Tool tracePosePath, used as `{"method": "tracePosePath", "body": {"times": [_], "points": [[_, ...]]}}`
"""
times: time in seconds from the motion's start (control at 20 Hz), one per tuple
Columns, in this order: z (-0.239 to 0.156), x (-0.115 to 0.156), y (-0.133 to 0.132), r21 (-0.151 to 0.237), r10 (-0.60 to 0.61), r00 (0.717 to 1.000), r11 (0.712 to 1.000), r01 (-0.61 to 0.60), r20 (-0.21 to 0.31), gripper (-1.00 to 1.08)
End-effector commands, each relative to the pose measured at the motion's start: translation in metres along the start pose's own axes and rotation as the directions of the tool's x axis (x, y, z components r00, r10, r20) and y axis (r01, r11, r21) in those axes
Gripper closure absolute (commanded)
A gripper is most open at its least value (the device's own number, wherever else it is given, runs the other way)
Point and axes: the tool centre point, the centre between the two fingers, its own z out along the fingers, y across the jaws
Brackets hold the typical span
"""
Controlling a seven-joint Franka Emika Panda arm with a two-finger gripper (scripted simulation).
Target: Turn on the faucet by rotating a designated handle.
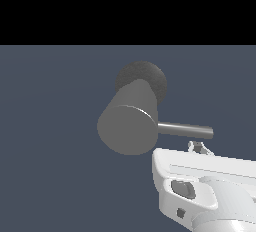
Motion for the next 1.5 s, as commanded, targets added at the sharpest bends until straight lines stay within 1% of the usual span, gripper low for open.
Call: {"method": "tracePosePath", "body": {"times": [0.0,0.1,1.25,1.3,1.35,1.45], "points": [[0.0,0.001,0.0,0.001,0.001,1.0,1.0,-0.001,-0.003,1.08],[0.0,0.001,0.0,0.001,0.0,1.0,1.0,0.0,-0.002,1.08],[0.0,-0.061,-0.006,0.001,0.001,1.0,1.0,-0.001,-0.004,1.08],[0.0,-0.061,-0.006,0.001,0.001,1.0,1.0,-0.001,-0.004,1.08],[-0.001,-0.045,-0.018,0.017,-0.007,0.999,1.0,0.008,-0.034,1.08],[-0.001,-0.051,-0.015,0.016,-0.006,0.999,1.0,0.007,-0.032,1.08]]}}
